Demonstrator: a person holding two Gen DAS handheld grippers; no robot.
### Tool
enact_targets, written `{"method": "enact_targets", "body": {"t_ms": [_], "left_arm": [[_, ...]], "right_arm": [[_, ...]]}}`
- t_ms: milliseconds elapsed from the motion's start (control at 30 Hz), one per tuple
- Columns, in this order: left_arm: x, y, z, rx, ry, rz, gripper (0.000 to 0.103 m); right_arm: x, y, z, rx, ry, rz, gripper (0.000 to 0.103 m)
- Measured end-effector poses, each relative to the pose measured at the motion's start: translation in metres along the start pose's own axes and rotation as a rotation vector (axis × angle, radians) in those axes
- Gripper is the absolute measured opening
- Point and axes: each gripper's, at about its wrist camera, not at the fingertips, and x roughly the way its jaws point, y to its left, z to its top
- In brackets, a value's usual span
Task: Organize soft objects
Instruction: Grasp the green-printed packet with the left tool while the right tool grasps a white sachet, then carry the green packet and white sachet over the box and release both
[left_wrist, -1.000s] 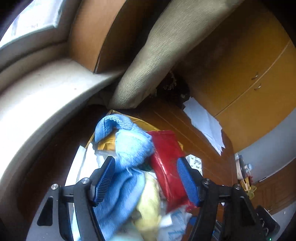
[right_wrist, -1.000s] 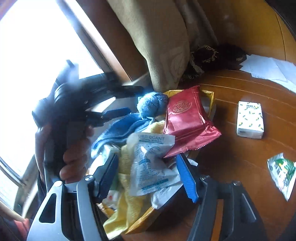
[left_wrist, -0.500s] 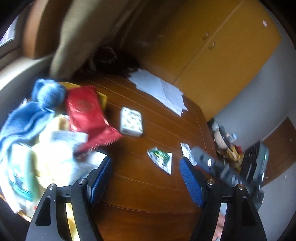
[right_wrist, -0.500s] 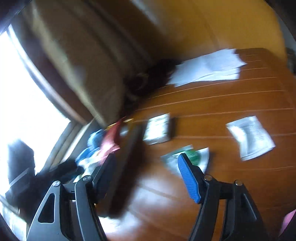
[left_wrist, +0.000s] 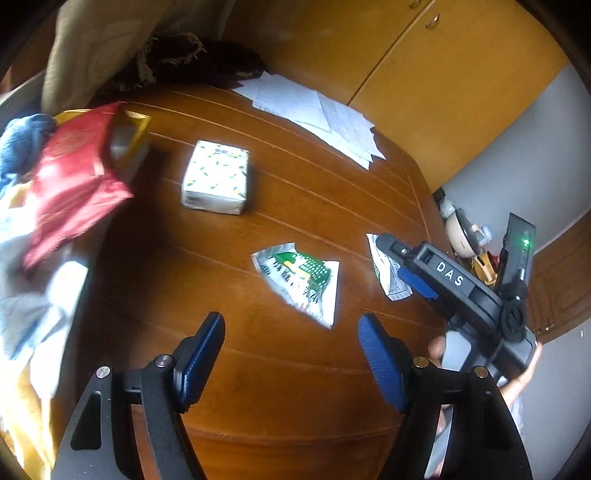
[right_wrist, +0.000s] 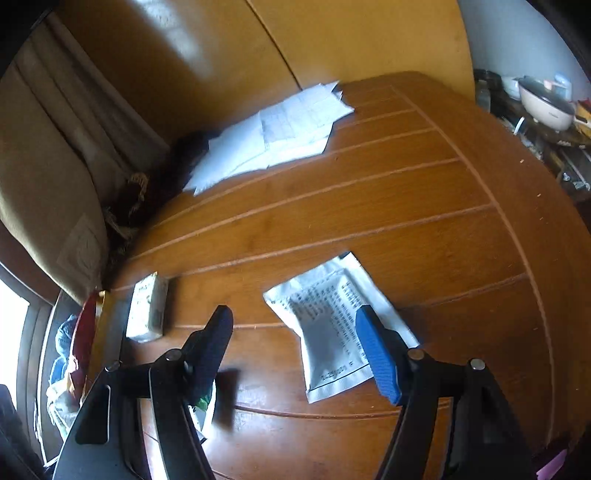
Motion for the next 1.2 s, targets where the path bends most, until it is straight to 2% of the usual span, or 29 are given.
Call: {"method": "enact_targets", "body": {"t_ms": [167,233,367,467,567,733,767,800,900,1000,1200], "left_arm": [[0.029,-0.007,0.011,-0.012,0.049,0.021,0.077],[0.037,-0.010,0.015,-0.018,0.054,0.015,0.077],[0.057,-0.020,0.023,-0.011,0.064,0.047,0.077],[0.066,-0.024,0.028,-0.005,0.027,0.101,0.075],[0.068,-0.023,0.028,0.006,0.000,0.133,0.053],[0.062,-0.016,0.022,0.006,0.002,0.090,0.045],[0.059,-0.014,0.020,0.005,0.001,0.078,0.040],[0.055,-0.011,0.017,-0.009,0.003,0.057,0.032],[0.042,0.002,0.010,-0.058,0.012,-0.019,0.028],[0.029,0.011,0.003,-0.084,-0.003,-0.035,0.027],[-0.002,0.021,-0.006,-0.101,-0.005,-0.118,0.026]], "right_arm": [[0.007,0.001,-0.005,-0.002,0.012,-0.051,0.046],[0.003,-0.003,-0.007,0.007,0.005,-0.082,0.031],[0.002,-0.007,-0.008,0.022,0.006,-0.066,0.026],[0.003,-0.006,-0.009,0.020,0.007,-0.056,0.021],[0.003,-0.005,-0.009,0.019,0.006,-0.048,0.016],[0.000,-0.006,-0.012,0.036,0.003,-0.011,0.008],[0.000,-0.007,-0.012,0.041,0.005,0.001,0.008],[-0.001,-0.007,-0.012,0.045,0.005,0.018,0.006],[-0.008,-0.005,-0.012,0.047,-0.027,0.082,0.004],[-0.013,0.002,-0.013,0.025,-0.048,0.102,0.004],[-0.012,0.014,-0.016,-0.022,-0.041,0.165,0.003]]}}
